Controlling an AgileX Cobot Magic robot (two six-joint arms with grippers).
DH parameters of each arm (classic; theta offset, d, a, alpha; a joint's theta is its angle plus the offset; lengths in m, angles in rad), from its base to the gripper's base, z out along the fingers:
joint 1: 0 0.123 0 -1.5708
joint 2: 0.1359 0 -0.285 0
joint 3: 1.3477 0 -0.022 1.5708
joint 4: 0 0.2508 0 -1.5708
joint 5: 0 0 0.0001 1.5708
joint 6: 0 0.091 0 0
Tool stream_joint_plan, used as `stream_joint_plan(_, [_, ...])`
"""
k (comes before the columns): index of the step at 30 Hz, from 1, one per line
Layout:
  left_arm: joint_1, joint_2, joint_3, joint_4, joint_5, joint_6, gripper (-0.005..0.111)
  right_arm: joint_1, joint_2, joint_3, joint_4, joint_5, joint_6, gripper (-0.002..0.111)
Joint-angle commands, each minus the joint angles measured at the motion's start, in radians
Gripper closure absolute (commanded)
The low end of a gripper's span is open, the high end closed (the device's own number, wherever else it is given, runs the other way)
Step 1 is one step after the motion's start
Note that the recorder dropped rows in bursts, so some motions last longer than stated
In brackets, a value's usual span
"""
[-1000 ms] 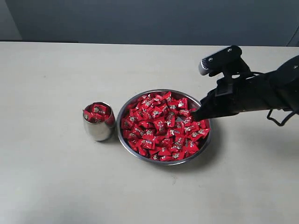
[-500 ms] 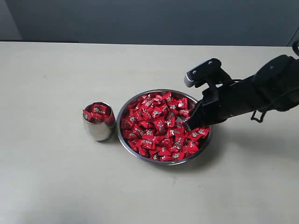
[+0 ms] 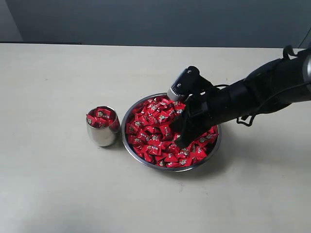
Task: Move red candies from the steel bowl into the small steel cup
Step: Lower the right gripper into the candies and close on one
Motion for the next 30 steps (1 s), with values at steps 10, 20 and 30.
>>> stream_joint_plan(10, [0.001, -0.004, 0.004, -0.003, -0.002, -0.002, 0.106, -0.003, 0.013, -0.025, 0.051, -0.017, -0.036, 0.104])
stream_joint_plan(20, [0.001, -0.004, 0.004, -0.003, -0.002, -0.002, 0.106, -0.003, 0.075, -0.057, 0.164, -0.043, -0.036, 0.066])
stream_joint_plan(30, [0.001, -0.004, 0.004, -0.003, -0.002, -0.002, 0.106, -0.003, 0.123, -0.079, 0.177, -0.023, -0.027, 0.072])
